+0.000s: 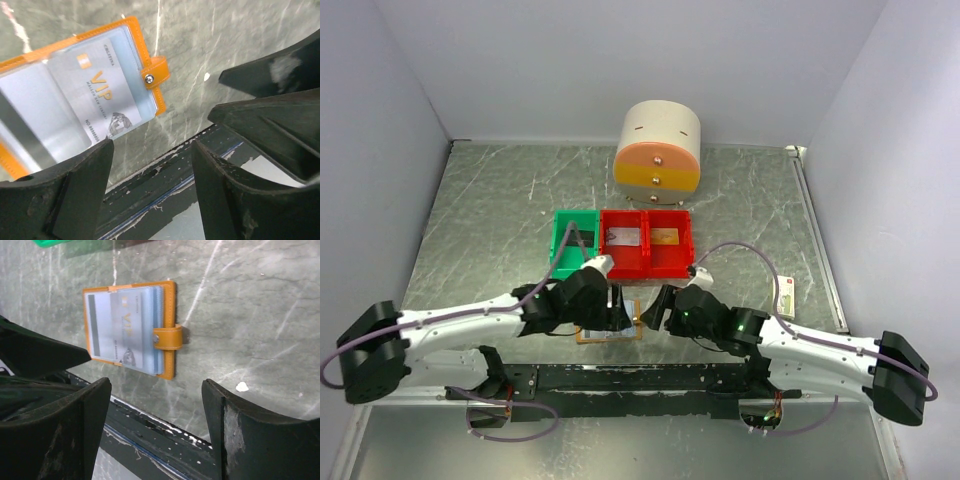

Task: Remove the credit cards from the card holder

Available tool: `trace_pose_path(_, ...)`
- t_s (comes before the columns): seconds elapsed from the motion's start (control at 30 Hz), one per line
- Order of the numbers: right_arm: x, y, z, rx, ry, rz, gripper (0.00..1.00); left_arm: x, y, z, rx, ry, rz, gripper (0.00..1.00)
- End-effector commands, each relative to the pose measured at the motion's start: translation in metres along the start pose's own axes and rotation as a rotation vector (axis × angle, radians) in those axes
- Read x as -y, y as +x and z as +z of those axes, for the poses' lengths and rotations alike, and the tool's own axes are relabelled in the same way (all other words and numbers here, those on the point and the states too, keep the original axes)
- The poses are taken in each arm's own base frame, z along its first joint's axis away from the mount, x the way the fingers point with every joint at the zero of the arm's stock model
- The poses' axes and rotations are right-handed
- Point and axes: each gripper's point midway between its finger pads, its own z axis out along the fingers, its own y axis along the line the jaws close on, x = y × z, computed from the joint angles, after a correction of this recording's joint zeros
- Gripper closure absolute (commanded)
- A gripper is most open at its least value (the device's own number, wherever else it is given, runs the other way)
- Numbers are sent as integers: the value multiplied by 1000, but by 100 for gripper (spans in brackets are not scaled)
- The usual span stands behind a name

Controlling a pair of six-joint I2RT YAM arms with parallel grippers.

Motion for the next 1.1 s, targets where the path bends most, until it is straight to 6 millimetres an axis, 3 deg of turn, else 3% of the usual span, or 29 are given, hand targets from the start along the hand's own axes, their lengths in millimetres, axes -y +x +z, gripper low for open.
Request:
trace_pose_path(0.0,-23,-3,3,0,-102,-12,28,-21,-17,-24,126,-85,-39,23)
trace_pose_path(0.2,-47,2,13,-45,-164,-55,42,-43,-11,-31,121,-137,-87,18)
trace_pose_path(0.47,-61,11,24,-104,-187,-72,58,-43,-17,-22,64,-38,-137,20)
trace_pose_path(0.7,-66,15,32,-137,-168,-81,68,-33,-22,-16,40,58,-160,28)
trace_pose_path(0.93,-68,24,47,-189,-142,-115,72,-44,-11,-5,14,42,-225,33)
trace_pose_path(1.07,-56,27,58,-194,-82,-114,72,-40,-5,0,-2,93,-250,35)
